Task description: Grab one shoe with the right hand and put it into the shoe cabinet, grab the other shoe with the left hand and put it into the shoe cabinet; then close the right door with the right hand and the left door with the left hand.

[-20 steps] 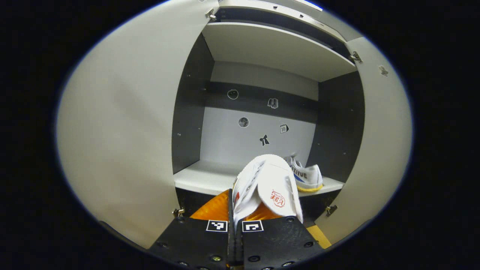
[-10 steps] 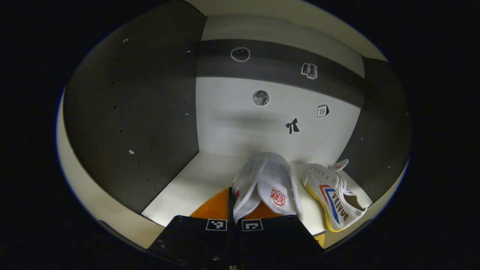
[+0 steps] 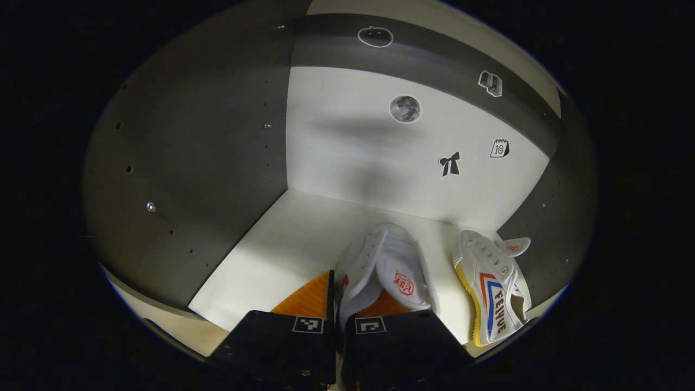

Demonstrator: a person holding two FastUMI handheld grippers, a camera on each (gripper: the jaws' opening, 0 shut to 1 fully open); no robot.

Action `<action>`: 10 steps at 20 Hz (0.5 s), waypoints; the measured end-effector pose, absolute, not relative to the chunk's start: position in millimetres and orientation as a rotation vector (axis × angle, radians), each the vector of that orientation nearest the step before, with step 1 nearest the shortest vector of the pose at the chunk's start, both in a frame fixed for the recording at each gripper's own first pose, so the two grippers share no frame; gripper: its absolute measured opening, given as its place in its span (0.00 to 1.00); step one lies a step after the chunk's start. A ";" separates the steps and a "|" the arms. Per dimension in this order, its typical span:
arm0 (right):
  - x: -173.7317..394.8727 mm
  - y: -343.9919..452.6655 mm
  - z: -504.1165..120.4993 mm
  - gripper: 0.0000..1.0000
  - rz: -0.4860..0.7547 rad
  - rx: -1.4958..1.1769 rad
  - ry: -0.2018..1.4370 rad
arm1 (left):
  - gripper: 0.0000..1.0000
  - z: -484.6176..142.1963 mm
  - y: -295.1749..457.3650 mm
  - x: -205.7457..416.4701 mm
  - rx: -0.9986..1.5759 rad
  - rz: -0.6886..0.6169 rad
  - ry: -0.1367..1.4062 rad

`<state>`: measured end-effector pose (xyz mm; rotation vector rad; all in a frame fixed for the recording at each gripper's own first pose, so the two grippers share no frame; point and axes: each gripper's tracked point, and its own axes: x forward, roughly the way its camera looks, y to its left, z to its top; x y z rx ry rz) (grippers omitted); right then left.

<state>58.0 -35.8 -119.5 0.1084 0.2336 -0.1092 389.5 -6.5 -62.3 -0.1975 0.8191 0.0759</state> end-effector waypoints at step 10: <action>60.1 -31.1 -117.1 0.95 -0.089 0.104 0.231 | 0.29 5.2 -24.1 355.0 -0.242 -0.085 0.702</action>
